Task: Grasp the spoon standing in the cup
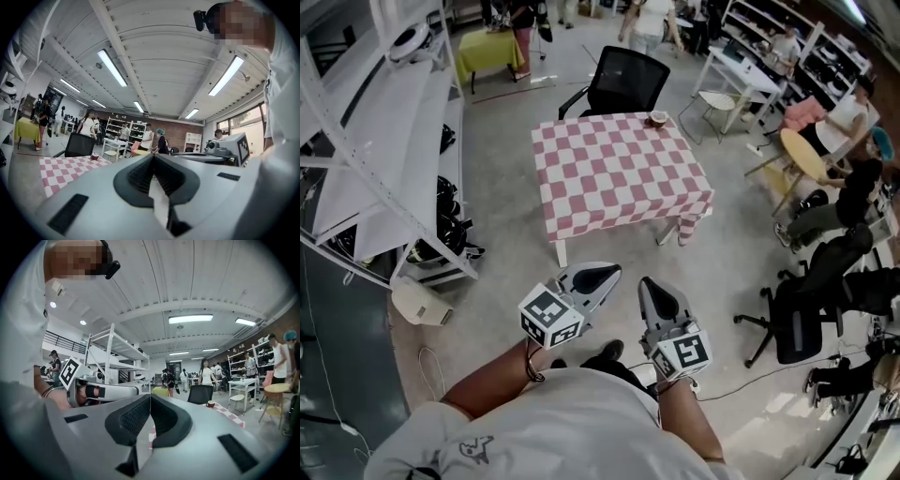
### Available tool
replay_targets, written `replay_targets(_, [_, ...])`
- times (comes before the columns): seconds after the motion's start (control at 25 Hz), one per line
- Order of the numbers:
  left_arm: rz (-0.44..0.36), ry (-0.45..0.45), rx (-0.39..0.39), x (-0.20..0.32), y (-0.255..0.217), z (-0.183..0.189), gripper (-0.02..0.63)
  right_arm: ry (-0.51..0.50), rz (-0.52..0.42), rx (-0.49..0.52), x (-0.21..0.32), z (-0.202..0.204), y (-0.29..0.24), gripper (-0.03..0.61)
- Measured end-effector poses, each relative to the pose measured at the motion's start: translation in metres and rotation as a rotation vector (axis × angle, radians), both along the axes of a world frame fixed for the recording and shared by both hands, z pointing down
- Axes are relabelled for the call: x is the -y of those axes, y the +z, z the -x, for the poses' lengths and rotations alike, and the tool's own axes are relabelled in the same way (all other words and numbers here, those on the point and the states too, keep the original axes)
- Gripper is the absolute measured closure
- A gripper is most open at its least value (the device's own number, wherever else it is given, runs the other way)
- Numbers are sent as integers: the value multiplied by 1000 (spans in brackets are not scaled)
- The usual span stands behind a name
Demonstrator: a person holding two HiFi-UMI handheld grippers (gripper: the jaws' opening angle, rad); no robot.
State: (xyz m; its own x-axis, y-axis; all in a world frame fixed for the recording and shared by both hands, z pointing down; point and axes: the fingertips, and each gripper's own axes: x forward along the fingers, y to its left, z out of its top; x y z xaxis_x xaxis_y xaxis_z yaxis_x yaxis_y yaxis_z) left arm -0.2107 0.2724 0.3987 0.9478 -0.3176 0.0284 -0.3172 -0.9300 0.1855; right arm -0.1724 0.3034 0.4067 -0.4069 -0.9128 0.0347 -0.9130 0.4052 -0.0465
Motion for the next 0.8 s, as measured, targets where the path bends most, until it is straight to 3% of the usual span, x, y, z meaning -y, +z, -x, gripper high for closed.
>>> replay_targets(0.36, [-11,17,1,44,1,-110,603,-19,-24,1,42,-101,-4,548])
replay_targets(0.8, [33,-4,40,89,20,-162,603,-67,15,41,92,-153,13,548])
